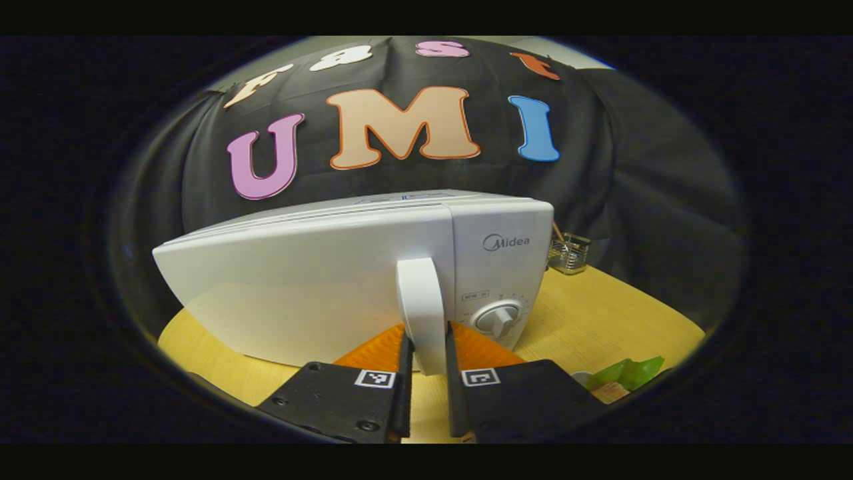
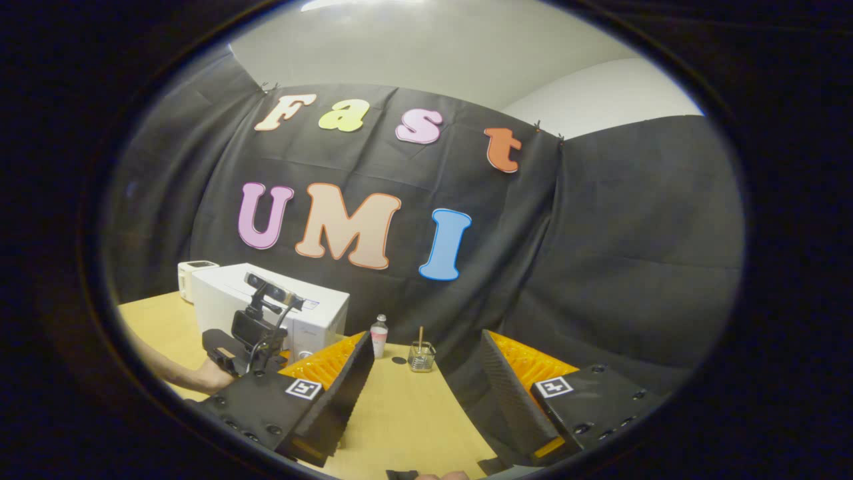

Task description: Open the microwave oven with the left hand, put the food in, and close the microwave oven.

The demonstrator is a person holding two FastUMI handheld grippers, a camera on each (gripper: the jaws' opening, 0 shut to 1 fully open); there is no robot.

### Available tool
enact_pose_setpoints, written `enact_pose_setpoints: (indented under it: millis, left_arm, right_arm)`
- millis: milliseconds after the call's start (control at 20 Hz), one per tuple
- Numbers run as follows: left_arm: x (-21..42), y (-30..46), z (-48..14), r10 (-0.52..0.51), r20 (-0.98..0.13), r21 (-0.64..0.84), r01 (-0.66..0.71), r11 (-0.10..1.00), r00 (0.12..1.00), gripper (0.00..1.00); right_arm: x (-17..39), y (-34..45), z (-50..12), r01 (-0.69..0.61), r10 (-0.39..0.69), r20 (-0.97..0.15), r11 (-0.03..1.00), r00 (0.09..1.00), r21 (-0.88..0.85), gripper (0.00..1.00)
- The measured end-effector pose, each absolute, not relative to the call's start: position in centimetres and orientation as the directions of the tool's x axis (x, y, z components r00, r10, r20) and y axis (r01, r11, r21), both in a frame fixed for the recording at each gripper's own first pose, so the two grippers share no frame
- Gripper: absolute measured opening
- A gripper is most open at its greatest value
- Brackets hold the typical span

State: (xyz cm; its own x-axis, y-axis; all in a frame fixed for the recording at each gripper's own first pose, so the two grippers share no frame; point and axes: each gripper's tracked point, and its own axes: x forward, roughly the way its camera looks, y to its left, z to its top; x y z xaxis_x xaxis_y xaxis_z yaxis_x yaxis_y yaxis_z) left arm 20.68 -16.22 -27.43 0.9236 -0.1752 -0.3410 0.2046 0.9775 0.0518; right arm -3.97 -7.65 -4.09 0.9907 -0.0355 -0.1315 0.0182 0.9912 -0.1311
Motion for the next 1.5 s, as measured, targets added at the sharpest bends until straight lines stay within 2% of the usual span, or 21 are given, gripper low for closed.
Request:
enact_pose_setpoints:
  millis: [50, 100, 250, 450, 500, 600, 800, 900, 1100, 1350, 1500]
  left_arm:
    - [20.6, -16.3, -27.4, -0.205, -0.336, 0.042, 0.232, 0.972, 0.919, 0.17]
    - [20.7, -16.4, -27.1, -0.228, -0.328, 0.018, 0.247, 0.969, 0.917, 0.11]
    - [20.6, -16.3, -27.6, -0.241, -0.367, 0.009, 0.263, 0.965, 0.898, 0.02]
    - [19.5, -16.2, -27.7, -0.267, -0.408, -0.033, 0.278, 0.960, 0.873, 0.02]
    - [17.7, -15.9, -28.2, -0.283, -0.440, -0.054, 0.290, 0.956, 0.852, 0.00]
    - [14.5, -15.0, -26.8, -0.328, -0.388, -0.042, 0.339, 0.940, 0.861, 0.03]
    - [6.2, -10.9, -27.5, -0.351, -0.439, -0.081, 0.353, 0.932, 0.827, 0.03]
    - [3.6, -8.5, -27.2, -0.328, -0.442, -0.084, 0.325, 0.942, 0.835, 0.00]
    - [-1.1, -3.1, -27.3, -0.225, -0.463, -0.072, 0.217, 0.974, 0.857, 0.01]
    - [-4.8, 4.2, -27.3, -0.060, -0.484, -0.055, 0.038, 0.998, 0.873, 0.02]
    - [-6.5, 10.0, -27.4, 0.067, -0.489, -0.077, -0.119, 0.990, 0.870, 0.02]
  right_arm:
    - [-4.0, -7.7, -4.1, 0.019, -0.035, -0.132, 0.992, 0.991, -0.127, 0.97]
    - [-4.1, -7.8, -4.0, 0.020, -0.037, -0.131, 0.992, 0.991, -0.126, 1.00]
    - [-4.0, -8.0, -4.0, 0.022, -0.038, -0.129, 0.992, 0.991, -0.125, 0.97]
    - [-3.9, -7.5, -3.6, 0.006, -0.017, -0.121, 0.996, 0.993, -0.094, 0.99]
    - [-3.7, -7.5, -3.7, 0.005, -0.017, -0.118, 0.995, 0.993, -0.095, 0.97]
    - [-3.5, -7.5, -3.7, 0.009, -0.019, -0.106, 0.995, 0.994, -0.097, 0.97]
    - [-2.5, -5.9, -5.2, -0.020, 0.012, -0.120, 0.998, 0.993, -0.066, 0.99]
    - [-1.7, -4.8, -5.6, -0.046, 0.039, -0.121, 0.997, 0.992, -0.058, 0.97]
    - [-0.3, -1.4, -7.0, -0.118, 0.113, -0.139, 0.993, 0.984, -0.028, 0.97]
    - [1.1, 2.3, -6.7, -0.197, 0.194, -0.124, 0.980, 0.973, -0.005, 0.97]
    - [1.1, 4.1, -7.4, -0.231, 0.229, -0.139, 0.973, 0.963, 0.001, 0.97]
